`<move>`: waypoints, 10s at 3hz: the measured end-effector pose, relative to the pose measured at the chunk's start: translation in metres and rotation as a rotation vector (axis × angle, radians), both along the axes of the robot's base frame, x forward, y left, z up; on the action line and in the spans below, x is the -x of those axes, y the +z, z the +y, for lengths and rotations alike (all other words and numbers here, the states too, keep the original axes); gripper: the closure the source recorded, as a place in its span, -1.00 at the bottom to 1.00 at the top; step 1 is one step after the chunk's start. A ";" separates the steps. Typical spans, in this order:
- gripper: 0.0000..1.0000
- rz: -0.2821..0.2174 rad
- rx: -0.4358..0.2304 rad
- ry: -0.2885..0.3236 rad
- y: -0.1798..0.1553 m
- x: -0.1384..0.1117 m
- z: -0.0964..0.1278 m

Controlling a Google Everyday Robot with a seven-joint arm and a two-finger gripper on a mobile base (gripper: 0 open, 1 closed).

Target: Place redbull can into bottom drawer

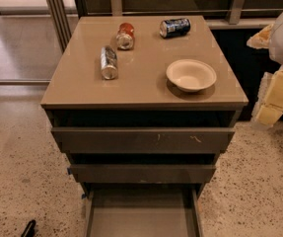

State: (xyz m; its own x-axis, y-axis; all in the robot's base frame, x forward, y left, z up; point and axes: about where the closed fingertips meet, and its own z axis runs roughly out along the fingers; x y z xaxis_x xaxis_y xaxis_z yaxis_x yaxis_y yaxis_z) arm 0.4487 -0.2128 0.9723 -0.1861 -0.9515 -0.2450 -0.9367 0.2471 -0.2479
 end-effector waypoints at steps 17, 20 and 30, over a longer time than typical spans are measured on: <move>-1.00 0.394 -0.453 -0.703 -0.090 -0.286 0.255; -1.00 0.373 -0.407 -0.901 -0.099 -0.303 0.289; -0.16 0.389 -0.345 -0.854 -0.163 -0.311 0.352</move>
Offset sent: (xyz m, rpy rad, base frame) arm 0.1271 0.1199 -0.0501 0.5389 0.1678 0.0803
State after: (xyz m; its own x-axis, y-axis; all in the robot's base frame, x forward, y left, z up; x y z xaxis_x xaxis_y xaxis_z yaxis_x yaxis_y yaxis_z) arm 0.7597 0.1391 0.8090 -0.9005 -0.3490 -0.2593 -0.4118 0.8761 0.2508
